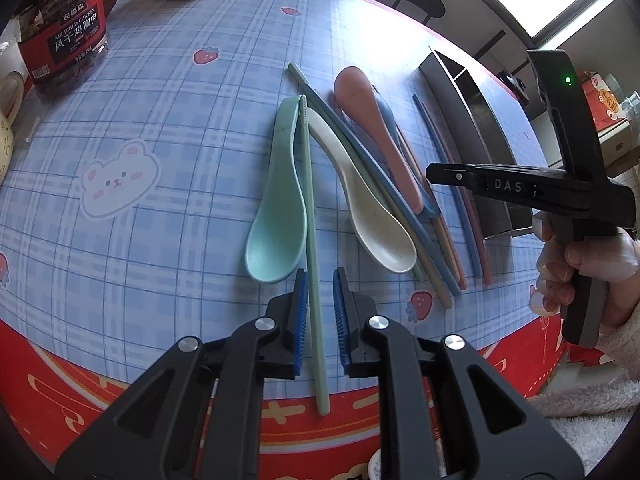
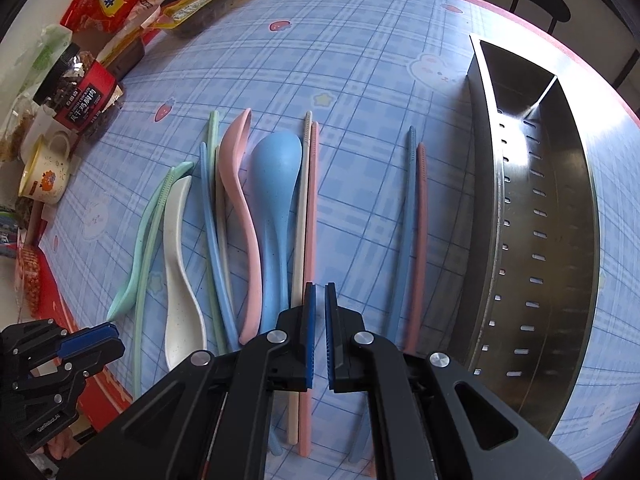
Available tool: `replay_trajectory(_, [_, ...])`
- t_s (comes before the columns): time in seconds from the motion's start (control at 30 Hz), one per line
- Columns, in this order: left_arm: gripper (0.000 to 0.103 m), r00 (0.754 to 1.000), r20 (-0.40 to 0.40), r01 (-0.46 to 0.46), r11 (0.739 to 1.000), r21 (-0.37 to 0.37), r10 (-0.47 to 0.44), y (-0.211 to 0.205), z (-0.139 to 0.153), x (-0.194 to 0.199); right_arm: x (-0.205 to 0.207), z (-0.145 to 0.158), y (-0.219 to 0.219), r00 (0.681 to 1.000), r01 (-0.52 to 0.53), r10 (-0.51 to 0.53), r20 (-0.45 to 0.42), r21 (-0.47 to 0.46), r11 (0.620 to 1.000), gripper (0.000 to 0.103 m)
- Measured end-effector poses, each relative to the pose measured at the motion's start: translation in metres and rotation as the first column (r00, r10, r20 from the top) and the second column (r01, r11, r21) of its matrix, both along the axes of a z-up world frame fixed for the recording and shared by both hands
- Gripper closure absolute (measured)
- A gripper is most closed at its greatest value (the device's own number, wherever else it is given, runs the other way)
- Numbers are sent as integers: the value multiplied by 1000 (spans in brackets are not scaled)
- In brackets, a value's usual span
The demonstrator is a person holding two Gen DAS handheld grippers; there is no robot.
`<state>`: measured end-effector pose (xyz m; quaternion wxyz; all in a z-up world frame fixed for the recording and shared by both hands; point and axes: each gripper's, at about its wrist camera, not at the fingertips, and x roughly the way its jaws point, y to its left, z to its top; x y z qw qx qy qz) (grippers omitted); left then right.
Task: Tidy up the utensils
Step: 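Lift both held chopsticks and carry them toward the steel tray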
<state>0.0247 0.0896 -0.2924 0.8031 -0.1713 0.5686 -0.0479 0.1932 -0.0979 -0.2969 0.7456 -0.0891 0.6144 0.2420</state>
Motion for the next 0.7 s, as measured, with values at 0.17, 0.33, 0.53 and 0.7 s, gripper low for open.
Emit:
replay_trajectory(0.17, [84, 1000, -12, -1, 1000, -2, 1, 0, -4, 1, -6, 0, 0, 1000, -11, 11, 1, 1, 1000, 98])
replay_trajectory(0.33, [84, 1000, -20, 3, 1000, 13, -3, -2, -10, 4, -4, 0, 2, 1000, -7, 7, 0, -7, 1000, 98])
replay_trajectory(0.53, [84, 1000, -31, -1, 999, 33, 2, -6, -18, 13, 2, -2, 7, 1000, -1, 1, 10, -13, 1000, 98])
replay_trajectory(0.7, [84, 999, -32, -7, 999, 38, 8, -8, -23, 19, 4, -4, 12, 1000, 5, -4, 24, -32, 999, 96])
